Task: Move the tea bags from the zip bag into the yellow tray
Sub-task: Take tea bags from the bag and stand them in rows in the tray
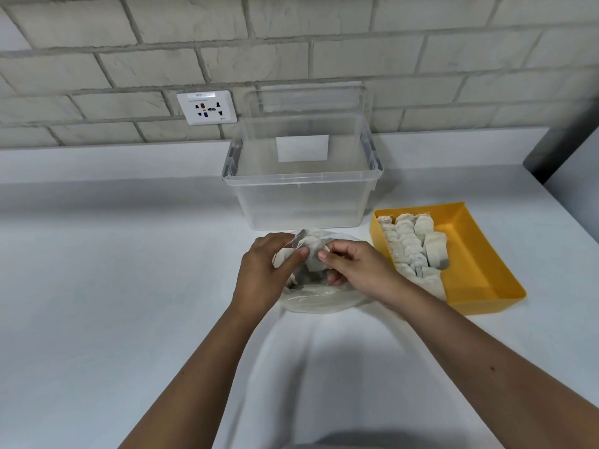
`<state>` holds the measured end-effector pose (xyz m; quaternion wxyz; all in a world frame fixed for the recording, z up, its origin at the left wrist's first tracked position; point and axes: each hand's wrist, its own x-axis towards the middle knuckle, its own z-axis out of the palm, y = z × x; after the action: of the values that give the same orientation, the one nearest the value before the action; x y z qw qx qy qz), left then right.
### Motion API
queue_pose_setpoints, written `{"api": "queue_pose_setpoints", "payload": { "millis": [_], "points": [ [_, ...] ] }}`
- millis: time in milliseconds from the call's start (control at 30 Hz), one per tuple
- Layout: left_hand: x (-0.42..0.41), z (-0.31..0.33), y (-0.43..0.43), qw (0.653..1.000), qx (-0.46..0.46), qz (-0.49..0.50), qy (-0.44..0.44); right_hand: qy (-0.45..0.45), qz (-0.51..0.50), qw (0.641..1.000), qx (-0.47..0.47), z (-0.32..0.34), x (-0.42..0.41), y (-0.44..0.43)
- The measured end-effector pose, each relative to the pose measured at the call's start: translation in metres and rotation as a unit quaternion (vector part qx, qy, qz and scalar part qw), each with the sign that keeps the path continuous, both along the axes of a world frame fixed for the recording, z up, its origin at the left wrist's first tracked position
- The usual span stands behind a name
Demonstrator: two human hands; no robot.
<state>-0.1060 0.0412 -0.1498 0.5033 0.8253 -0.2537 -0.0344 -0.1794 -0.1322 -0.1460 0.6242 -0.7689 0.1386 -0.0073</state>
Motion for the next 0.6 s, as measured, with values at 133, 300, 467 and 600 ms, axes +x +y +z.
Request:
{"api": "queue_pose_setpoints", "payload": {
  "millis": [133, 300, 467, 600],
  "points": [
    [-0.002, 0.003, -0.001, 1.000, 0.015, -0.003, 0.013, -0.109, -0.049, 0.987, -0.110, 0.001, 0.000, -0.001],
    [-0.001, -0.001, 0.001, 0.983, 0.125, -0.039, -0.131, -0.190, -0.032, 0.957, -0.216, 0.003, 0.001, -0.003],
    [-0.003, 0.001, -0.002, 0.988, 0.105, -0.049, -0.104, -0.188, -0.057, 0.953, -0.232, 0.005, 0.003, -0.001],
    [-0.001, -0.001, 0.002, 0.997, 0.075, -0.002, -0.027, -0.135, -0.063, 0.964, -0.220, 0.000, -0.008, 0.007]
  ]
}}
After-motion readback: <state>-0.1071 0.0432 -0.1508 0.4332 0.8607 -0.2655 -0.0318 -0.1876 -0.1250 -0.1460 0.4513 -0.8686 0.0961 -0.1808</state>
